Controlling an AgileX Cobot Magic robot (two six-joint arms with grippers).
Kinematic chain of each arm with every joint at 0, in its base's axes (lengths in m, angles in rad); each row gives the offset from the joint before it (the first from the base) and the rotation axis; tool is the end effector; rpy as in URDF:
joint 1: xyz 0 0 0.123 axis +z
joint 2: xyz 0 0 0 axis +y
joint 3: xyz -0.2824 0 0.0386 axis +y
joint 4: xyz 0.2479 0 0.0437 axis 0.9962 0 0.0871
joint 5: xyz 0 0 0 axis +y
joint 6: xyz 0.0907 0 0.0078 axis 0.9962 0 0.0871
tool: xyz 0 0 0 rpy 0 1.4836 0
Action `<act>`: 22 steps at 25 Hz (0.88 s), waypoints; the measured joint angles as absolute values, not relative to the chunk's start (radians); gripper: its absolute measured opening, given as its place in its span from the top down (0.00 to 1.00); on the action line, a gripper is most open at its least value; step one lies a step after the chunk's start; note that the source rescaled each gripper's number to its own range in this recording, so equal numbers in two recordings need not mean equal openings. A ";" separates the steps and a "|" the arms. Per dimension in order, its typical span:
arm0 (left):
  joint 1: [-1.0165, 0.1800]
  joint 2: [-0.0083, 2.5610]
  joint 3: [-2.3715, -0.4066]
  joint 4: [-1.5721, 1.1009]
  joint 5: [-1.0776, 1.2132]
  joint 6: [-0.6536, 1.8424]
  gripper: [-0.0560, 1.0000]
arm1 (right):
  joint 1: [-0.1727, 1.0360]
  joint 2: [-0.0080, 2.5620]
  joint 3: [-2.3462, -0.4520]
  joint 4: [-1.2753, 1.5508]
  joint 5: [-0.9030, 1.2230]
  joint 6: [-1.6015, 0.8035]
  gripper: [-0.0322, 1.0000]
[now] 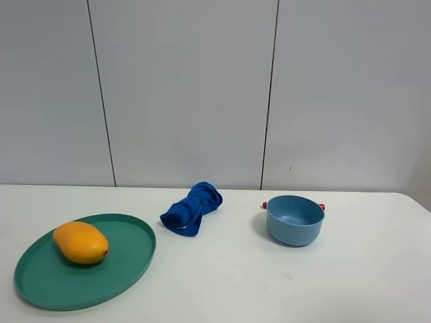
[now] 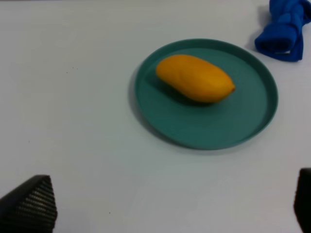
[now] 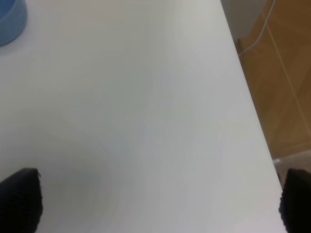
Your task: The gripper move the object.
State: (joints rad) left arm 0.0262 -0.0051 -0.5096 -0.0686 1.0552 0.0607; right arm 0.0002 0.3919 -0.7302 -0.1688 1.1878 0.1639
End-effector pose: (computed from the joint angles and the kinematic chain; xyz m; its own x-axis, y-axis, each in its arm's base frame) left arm -0.0065 -0.0056 0.2804 -0.4360 0.0154 -0.8998 0.0392 0.9992 -0.0019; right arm 0.0384 -0.0142 0.3282 -0.6722 0.0988 -0.7337 0.1813 0.9829 -0.0337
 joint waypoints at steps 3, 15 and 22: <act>0.026 -0.005 -0.510 -0.069 1.055 0.061 0.00 | -0.001 0.297 -0.669 -0.170 1.171 0.164 0.00; 0.026 -0.005 -0.510 -0.069 1.055 0.061 0.00 | -0.001 0.090 -0.591 -0.162 1.065 0.116 0.00; 0.026 -0.005 -0.510 -0.069 1.055 0.061 0.00 | -0.001 0.065 -0.524 -0.076 1.045 0.066 0.00</act>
